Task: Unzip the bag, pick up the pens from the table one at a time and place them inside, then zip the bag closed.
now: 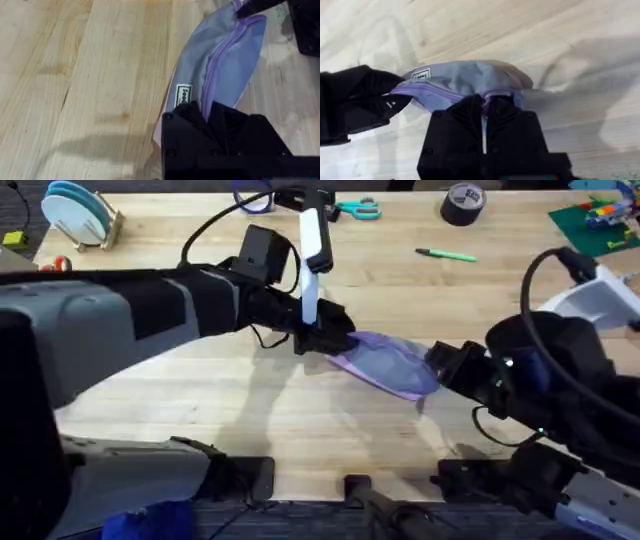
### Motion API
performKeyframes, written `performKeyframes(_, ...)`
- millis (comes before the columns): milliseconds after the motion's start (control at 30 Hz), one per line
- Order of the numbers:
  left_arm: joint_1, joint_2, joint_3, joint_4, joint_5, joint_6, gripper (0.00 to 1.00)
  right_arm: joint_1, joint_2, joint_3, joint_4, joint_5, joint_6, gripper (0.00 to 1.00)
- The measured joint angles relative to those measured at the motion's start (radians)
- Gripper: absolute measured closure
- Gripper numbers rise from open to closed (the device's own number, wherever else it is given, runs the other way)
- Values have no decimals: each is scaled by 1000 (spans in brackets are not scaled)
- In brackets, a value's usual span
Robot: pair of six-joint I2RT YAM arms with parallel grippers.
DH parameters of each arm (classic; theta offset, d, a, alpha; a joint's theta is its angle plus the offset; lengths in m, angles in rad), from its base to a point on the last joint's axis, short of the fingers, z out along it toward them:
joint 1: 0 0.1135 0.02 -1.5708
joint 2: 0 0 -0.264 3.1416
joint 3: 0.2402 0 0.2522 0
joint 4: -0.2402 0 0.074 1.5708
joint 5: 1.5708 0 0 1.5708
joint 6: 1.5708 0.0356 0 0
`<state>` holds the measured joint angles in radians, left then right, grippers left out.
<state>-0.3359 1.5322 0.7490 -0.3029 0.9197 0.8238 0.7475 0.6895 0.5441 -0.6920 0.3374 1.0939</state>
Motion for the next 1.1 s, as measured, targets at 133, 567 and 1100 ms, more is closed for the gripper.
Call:
performKeyframes(133, 0, 0, 0, 0, 1, 0, 957, -2, 9, 26, -12, 0, -59, 969)
performKeyframes(567, 2, 0, 0, 1, 4, 0, 957, -5, 15, 108, -48, -25, -206, 969)
performKeyframes(1100, 1, 0, 0, 1, 23, 0, 957, -5, 25, 164, -121, -39, -324, 970)
